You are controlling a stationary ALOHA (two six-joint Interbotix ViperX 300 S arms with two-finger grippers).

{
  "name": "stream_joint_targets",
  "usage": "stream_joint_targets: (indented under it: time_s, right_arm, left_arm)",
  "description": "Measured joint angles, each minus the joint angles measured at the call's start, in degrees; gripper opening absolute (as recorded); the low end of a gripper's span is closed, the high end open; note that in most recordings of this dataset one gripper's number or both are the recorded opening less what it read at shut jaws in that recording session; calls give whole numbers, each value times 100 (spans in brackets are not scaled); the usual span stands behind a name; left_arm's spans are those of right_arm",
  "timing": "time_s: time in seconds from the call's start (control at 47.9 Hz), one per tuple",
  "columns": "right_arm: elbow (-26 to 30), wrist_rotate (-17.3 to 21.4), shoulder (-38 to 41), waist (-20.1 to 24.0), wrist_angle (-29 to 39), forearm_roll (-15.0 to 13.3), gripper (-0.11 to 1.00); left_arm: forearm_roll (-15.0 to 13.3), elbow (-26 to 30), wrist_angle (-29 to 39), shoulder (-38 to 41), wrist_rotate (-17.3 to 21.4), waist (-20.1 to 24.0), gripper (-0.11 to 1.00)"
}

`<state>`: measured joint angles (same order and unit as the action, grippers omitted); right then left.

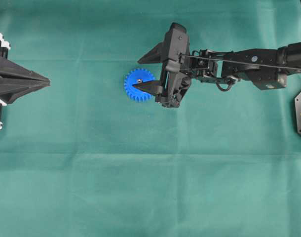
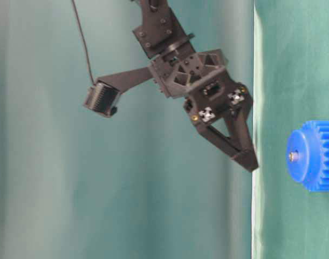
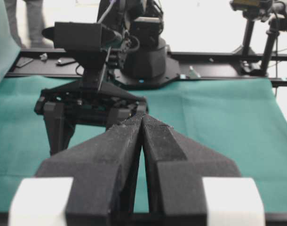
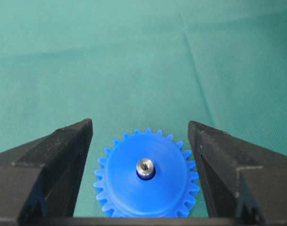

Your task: Insert the shaft placed at a random location into the center hole of the medium gear at another random location.

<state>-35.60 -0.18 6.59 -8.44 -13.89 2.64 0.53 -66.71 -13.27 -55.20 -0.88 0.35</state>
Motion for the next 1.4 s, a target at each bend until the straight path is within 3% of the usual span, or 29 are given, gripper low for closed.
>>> stream_joint_targets:
  time_s: [0.397, 0.982, 1.4]
  right_arm:
    - [-176, 0, -202, 26, 97, 0, 83]
    - [-1397, 0, -1424, 18, 97, 0, 83]
    - [-1521, 9, -1538, 26, 97, 0, 83]
  left_arm:
    - [0, 0, 0, 0, 0, 0, 0]
    - [0, 0, 0, 0, 0, 0, 0]
    - [9, 0, 0, 0, 0, 0, 0]
